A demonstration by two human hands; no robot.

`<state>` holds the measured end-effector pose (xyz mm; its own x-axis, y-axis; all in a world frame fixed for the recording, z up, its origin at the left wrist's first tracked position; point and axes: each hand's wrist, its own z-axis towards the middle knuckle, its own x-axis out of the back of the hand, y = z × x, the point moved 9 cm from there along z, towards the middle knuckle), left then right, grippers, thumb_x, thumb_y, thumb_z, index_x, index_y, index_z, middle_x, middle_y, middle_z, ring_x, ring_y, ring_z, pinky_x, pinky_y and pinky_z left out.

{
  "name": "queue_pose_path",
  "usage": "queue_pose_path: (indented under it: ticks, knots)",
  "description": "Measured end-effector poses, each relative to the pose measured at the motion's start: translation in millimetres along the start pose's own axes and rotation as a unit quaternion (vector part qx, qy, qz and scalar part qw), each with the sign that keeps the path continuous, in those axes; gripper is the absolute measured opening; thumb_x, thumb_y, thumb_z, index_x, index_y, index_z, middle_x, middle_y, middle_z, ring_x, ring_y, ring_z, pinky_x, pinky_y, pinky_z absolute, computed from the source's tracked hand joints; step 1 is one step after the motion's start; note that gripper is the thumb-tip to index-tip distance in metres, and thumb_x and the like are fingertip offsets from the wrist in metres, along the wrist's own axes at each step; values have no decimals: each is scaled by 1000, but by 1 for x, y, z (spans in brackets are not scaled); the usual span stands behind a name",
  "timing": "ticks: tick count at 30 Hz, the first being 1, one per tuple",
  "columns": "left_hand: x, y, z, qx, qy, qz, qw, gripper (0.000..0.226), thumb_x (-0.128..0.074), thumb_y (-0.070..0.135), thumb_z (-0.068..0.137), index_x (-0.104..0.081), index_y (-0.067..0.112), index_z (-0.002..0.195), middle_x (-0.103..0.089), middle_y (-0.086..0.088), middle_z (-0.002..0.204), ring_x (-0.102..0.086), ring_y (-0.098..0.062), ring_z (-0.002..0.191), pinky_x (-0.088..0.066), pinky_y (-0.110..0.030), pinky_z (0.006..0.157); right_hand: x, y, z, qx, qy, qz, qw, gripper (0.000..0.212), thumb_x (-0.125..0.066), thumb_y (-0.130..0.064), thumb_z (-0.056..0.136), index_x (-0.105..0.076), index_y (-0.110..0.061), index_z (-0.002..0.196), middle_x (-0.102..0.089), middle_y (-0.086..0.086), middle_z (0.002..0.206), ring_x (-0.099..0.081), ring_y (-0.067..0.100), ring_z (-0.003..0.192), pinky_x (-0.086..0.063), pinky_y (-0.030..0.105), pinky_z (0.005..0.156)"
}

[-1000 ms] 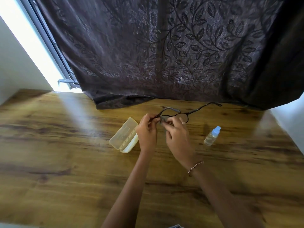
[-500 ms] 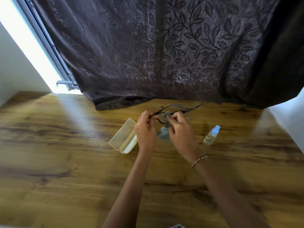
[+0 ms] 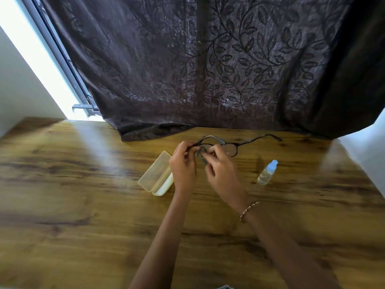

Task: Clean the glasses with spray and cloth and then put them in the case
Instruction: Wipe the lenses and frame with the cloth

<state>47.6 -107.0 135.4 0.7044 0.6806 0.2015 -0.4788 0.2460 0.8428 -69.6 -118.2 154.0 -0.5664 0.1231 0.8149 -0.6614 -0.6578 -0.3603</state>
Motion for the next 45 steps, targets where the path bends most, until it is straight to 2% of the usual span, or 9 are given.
queue_pose_path:
  ticks: [3,11,17,21,24,28,35,41,45]
  knots:
    - [3,-3,0,21,7,-13,1000,15,-54,-3,91,-64,8,94,-68,1,89,-63,-5,82,-49,-14,71,0,11,4,-22,-11,-28,999,43,-58,-5,89,-54,-2,132,-49,5,111,-53,16,84,-38,15,71]
    - [-4,-3,-1,24,1,-16,1000,16,-54,-1,90,-64,9,96,-68,2,89,-64,-11,83,-53,-26,72,4,3,-2,22,22,-46,998,35,-63,-10,88,-61,-4,122,-53,4,107,-56,14,80,-43,16,69]
    - [-4,-1,0,40,2,-43,998,7,-61,5,90,-66,10,92,-69,5,86,-64,-7,81,-48,-14,70,23,14,-3,10,100,-111,989,30,-76,-7,76,-69,-3,105,-57,7,92,-58,21,75,-51,31,60]
    - [-13,-9,2,71,-73,-118,988,5,-61,14,90,-66,13,92,-70,0,86,-68,-14,83,-56,-30,77,28,15,-5,45,127,-112,985,25,-78,-6,72,-71,-4,96,-60,7,89,-60,21,72,-51,30,60]
    - [-17,-22,6,161,-121,-206,958,31,-46,35,94,-67,12,97,-71,-11,92,-69,-22,82,-58,-35,76,32,16,-10,70,143,-112,981,23,-77,-8,75,-71,-4,96,-61,6,88,-62,20,76,-54,30,61]
    - [-35,-38,10,287,-263,-101,916,45,-48,47,94,-70,9,105,-73,-10,99,-69,-22,91,-56,-36,84,28,9,-16,126,130,-126,975,24,-73,-10,77,-71,-4,100,-62,6,85,-62,20,76,-55,31,57]
    - [-58,-12,16,218,-494,-17,841,32,-63,46,87,-73,16,89,-70,5,80,-64,-2,75,-47,-14,71,22,6,-24,164,110,-151,969,20,-62,-16,88,-71,-11,105,-60,1,83,-56,18,74,-51,29,55]
    - [-70,-10,21,192,-497,-10,846,28,-67,29,86,-72,3,95,-69,-8,92,-63,-7,82,-47,-19,75,22,4,-25,159,97,-147,971,31,-79,-9,75,-72,-12,106,-62,1,89,-51,15,81,-47,23,55]
    - [-63,-18,28,191,-434,1,881,21,-68,20,86,-73,2,96,-70,-4,88,-63,-5,82,-46,-10,69,17,15,-28,134,70,-72,986,28,-66,-4,81,-70,-11,108,-62,3,105,-56,16,91,-51,25,72]
